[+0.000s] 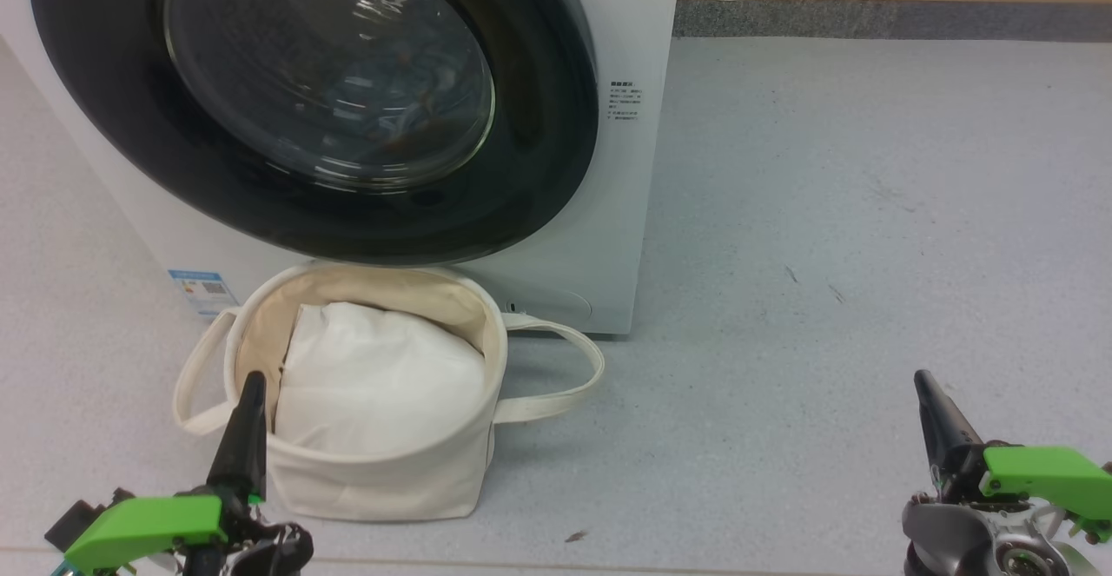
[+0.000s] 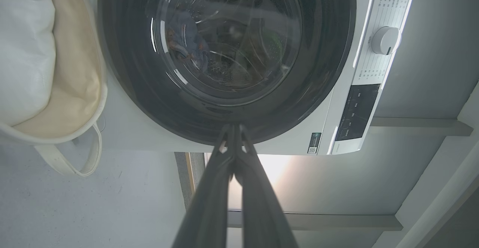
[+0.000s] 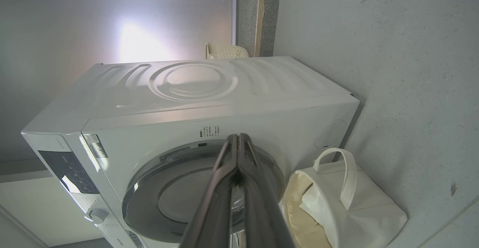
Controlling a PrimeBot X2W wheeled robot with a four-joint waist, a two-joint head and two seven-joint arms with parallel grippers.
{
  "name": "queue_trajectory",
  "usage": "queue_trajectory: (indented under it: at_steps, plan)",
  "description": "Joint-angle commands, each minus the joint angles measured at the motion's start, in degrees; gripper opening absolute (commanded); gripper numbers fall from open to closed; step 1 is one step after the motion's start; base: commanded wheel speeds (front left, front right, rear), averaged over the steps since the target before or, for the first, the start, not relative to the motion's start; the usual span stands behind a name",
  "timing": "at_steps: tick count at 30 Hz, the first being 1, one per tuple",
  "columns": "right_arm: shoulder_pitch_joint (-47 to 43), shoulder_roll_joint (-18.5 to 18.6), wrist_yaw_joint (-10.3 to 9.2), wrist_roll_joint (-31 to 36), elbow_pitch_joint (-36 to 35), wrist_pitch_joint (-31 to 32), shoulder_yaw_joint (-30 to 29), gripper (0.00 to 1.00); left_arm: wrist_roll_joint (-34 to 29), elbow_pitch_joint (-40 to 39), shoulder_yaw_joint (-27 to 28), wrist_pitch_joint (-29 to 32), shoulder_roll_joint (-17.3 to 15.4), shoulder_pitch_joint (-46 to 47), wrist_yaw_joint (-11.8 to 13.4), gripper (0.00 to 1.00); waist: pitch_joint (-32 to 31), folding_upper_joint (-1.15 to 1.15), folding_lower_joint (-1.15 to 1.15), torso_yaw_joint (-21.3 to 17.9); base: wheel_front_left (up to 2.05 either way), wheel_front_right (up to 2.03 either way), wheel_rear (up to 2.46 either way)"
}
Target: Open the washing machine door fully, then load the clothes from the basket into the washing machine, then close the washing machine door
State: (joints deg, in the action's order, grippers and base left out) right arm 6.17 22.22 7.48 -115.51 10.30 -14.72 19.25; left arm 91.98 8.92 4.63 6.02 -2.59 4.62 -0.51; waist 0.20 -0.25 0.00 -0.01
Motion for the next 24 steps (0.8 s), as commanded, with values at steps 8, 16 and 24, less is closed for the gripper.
queue_trajectory:
  at_steps: [8,16,24]
  plan:
    - [2.35,1.57,0.01,0.06,-1.86,-0.28,0.41,0.0,0.19,-2.45,2.02,0.35,-0.29,1.06,0.05,0.0,0.0,0.0,0.0,0.0,0.0,0.0,0.0]
    - [2.35,1.56,0.01,0.07,-1.86,-0.28,0.4,0.0,0.19,-2.45,2.02,0.35,-0.29,1.06,0.05,0.0,0.0,0.0,0.0,0.0,0.0,0.0,0.0]
    - [2.35,1.56,0.01,0.07,-1.86,-0.28,0.4,0.0,0.19,-2.45,2.02,0.35,-0.29,1.06,0.05,0.0,0.0,0.0,0.0,0.0,0.0,0.0,0.0]
